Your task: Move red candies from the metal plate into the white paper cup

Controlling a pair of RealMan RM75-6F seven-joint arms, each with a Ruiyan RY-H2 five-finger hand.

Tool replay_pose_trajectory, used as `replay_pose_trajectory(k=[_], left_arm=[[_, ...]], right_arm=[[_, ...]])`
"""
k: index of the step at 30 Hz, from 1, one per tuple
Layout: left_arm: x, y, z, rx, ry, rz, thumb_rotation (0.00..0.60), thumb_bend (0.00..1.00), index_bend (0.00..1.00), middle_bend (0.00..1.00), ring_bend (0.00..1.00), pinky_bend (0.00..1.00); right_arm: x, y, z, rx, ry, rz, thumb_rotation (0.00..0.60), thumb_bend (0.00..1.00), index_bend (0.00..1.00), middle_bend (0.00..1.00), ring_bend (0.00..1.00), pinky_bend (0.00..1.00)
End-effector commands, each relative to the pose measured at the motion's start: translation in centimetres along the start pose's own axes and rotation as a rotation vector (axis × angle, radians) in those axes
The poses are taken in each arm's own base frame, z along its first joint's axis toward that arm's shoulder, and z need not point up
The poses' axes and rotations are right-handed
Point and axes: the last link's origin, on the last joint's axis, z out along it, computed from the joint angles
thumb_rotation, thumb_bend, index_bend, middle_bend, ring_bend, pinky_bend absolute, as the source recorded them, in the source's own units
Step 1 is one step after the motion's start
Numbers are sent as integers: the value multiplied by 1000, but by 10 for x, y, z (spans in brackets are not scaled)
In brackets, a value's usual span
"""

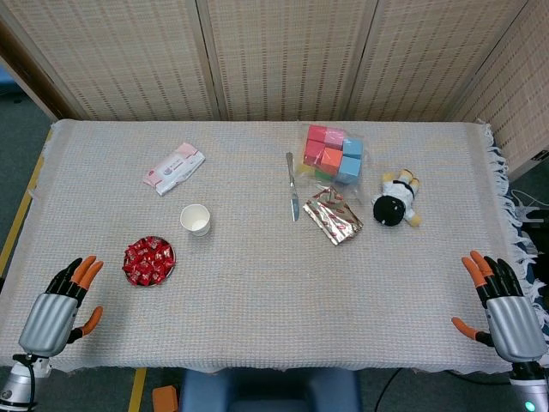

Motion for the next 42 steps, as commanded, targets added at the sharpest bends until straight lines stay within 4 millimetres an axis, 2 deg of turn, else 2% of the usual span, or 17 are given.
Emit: replay_pose_trajectory(k=[1,7,14,20,24,31,36,40,42], left_arm=[[0,1,1,-8,10,1,600,402,0,0,0,148],[-9,9,12,-41,5,-6,600,399,0,0,0,264],[-30,34,41,-71,-124,68,600,387,0,0,0,481],[-48,49,69,-90,-210,107,600,376,0,0,3,599],[-61,56,84,-108,-254,132,600,375,0,0,12,645],[-80,56,105,-102,-288,208,600,373,0,0,32,706],[-86,54,115,-95,-292,248,600,373,8,19,137,793],[-89,51,122,-85,-279,267,600,372,69,69,214,847],[-89,50,125,-76,-275,262,600,370,111,114,288,885]], right_arm=[[-1,0,1,0,-3,0,600,46,0,0,0,0],[-2,1,4,-5,4,-2,600,46,0,0,0,0],[-7,4,13,-16,-3,1,600,46,0,0,0,0],[-10,5,16,-18,0,0,600,46,0,0,0,0],[-11,7,17,-28,0,0,600,45,0,0,0,0],[-10,10,16,-40,1,1,600,46,0,0,0,0],[-11,11,17,-46,-6,2,600,46,0,0,0,0],[-14,10,19,-47,-24,3,600,46,0,0,0,0],[-14,11,19,-49,-25,2,600,46,0,0,0,0]])
